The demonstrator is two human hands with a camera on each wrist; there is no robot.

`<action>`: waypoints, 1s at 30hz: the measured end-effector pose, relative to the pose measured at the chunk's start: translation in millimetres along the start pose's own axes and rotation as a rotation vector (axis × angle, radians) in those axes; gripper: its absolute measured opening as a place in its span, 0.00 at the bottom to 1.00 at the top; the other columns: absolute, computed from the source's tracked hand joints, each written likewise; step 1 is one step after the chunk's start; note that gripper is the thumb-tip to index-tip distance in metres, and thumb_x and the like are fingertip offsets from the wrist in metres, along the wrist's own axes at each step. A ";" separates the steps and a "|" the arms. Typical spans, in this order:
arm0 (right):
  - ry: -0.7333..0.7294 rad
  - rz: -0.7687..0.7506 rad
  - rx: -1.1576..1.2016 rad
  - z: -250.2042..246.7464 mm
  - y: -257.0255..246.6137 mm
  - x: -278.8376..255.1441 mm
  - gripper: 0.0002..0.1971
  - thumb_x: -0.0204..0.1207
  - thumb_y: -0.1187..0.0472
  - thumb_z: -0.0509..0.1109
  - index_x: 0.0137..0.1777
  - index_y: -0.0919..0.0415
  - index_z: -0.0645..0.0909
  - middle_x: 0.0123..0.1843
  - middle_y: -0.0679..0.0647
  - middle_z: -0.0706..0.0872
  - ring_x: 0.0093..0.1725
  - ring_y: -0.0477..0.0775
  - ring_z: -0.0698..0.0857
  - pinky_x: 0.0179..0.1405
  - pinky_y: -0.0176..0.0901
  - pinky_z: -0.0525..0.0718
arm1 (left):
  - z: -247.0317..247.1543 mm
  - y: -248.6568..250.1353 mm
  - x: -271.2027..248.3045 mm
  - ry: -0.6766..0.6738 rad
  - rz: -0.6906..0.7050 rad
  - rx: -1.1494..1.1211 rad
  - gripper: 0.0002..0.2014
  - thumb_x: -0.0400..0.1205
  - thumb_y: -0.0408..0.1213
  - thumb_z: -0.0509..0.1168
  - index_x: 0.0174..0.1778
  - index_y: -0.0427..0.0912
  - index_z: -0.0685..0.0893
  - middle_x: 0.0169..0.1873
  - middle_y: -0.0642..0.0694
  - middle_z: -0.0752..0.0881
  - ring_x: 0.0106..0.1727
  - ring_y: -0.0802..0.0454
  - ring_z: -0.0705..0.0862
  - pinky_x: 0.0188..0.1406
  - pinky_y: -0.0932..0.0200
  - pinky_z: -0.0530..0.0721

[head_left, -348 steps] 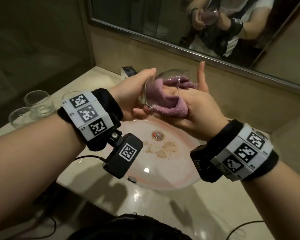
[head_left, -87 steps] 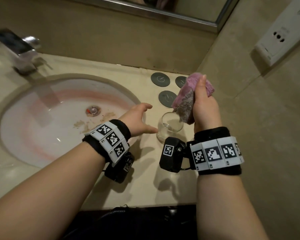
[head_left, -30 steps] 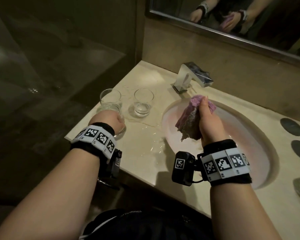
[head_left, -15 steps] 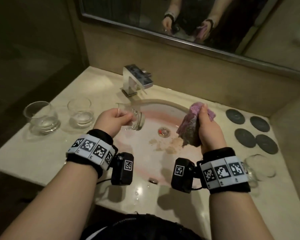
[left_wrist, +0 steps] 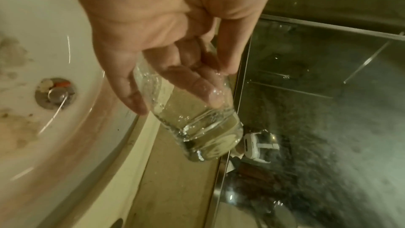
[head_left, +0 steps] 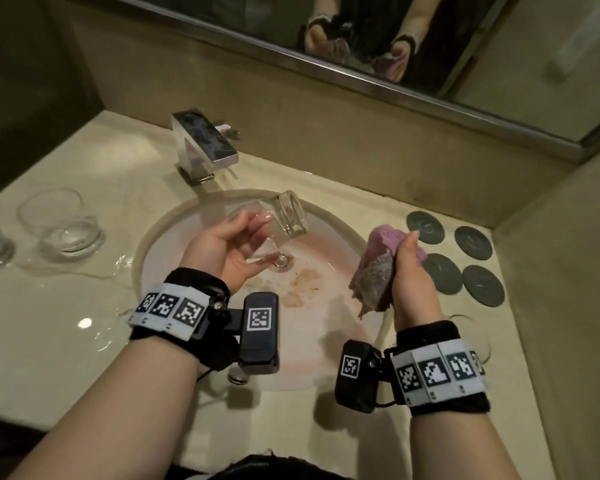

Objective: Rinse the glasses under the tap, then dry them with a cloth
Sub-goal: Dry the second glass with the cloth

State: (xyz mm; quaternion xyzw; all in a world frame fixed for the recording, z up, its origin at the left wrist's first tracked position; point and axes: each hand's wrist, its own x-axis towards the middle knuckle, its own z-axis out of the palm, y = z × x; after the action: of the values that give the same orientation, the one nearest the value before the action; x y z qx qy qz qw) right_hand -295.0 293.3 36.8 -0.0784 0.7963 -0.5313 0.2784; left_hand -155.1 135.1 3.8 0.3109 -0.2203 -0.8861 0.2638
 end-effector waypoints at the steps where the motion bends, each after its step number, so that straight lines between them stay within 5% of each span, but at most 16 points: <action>1: -0.015 0.011 0.017 1.3 -0.9 1.2 0.28 0.78 0.31 0.45 0.41 0.50 0.78 0.44 0.55 0.85 0.55 0.59 0.84 0.66 0.57 0.79 | 1.2 0.8 1.1 0.003 -0.025 -0.068 0.06 0.81 0.38 0.61 0.48 0.44 0.83 0.33 0.52 0.89 0.33 0.58 0.88 0.53 0.41 0.82; 6: -0.068 0.063 0.055 9.6 -8.7 10.8 0.33 0.76 0.28 0.45 0.51 0.54 0.81 0.48 0.57 0.86 0.56 0.57 0.84 0.66 0.56 0.79 | 6.4 1.7 4.3 -0.072 -0.102 -0.362 0.11 0.75 0.39 0.65 0.51 0.43 0.84 0.33 0.53 0.88 0.34 0.58 0.87 0.60 0.37 0.78; 8: -0.079 0.074 0.064 13.9 -10.9 13.7 0.43 0.72 0.23 0.45 0.61 0.59 0.81 0.52 0.59 0.87 0.57 0.59 0.85 0.67 0.58 0.79 | 10.2 5.5 5.7 -0.110 -0.090 -0.401 0.10 0.76 0.40 0.63 0.51 0.44 0.83 0.30 0.53 0.88 0.33 0.58 0.87 0.58 0.36 0.79; 11: -0.100 0.066 0.091 16.7 -9.6 20.0 0.54 0.62 0.17 0.44 0.63 0.64 0.82 0.53 0.66 0.89 0.56 0.64 0.87 0.65 0.65 0.80 | 16.1 12.7 7.3 -0.151 -0.078 -0.424 0.07 0.77 0.40 0.63 0.45 0.43 0.83 0.30 0.52 0.88 0.33 0.58 0.87 0.54 0.31 0.80; 16: -0.070 0.031 0.145 14.4 -8.4 29.2 0.34 0.78 0.30 0.42 0.47 0.54 0.82 0.47 0.58 0.89 0.54 0.55 0.86 0.63 0.52 0.81 | 21.2 18.4 7.7 -0.197 -0.071 -0.373 0.08 0.77 0.41 0.62 0.39 0.43 0.85 0.30 0.53 0.88 0.31 0.59 0.86 0.50 0.30 0.81; 19: -0.078 0.029 0.199 14.6 -10.7 27.7 0.34 0.79 0.31 0.42 0.55 0.55 0.81 0.47 0.55 0.87 0.57 0.56 0.85 0.66 0.52 0.79 | 20.4 17.7 7.6 -0.219 -0.084 -0.366 0.07 0.76 0.41 0.63 0.41 0.43 0.84 0.29 0.52 0.88 0.31 0.59 0.87 0.51 0.30 0.81; 22: -0.091 0.004 0.241 13.8 -11.1 27.5 0.31 0.80 0.32 0.41 0.50 0.53 0.80 0.49 0.54 0.86 0.60 0.56 0.84 0.68 0.53 0.78 | 18.7 16.6 7.3 -0.229 -0.091 -0.362 0.08 0.78 0.42 0.62 0.42 0.43 0.84 0.29 0.52 0.88 0.31 0.59 0.87 0.53 0.30 0.81; 26: -0.173 -0.034 0.396 13.3 -11.2 26.5 0.37 0.80 0.33 0.40 0.71 0.57 0.75 0.59 0.57 0.85 0.55 0.51 0.86 0.46 0.44 0.86 | 16.9 17.9 4.1 -0.209 -0.088 -0.358 0.08 0.78 0.41 0.63 0.42 0.42 0.84 0.30 0.51 0.88 0.32 0.58 0.87 0.52 0.31 0.81; 30: -0.313 -0.145 0.670 16.3 -23.7 22.0 0.35 0.82 0.35 0.37 0.74 0.54 0.72 0.75 0.61 0.74 0.73 0.61 0.74 0.72 0.61 0.73 | 16.9 19.4 0.9 -0.142 -0.080 -0.256 0.08 0.76 0.39 0.64 0.47 0.41 0.84 0.33 0.51 0.89 0.33 0.57 0.87 0.53 0.30 0.81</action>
State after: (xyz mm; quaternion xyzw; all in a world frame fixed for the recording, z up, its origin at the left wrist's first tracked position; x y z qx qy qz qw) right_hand -308.8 260.9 45.5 -0.1194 0.5185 -0.7624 0.3683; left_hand -160.6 123.6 26.2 0.2199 -0.1108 -0.9365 0.2495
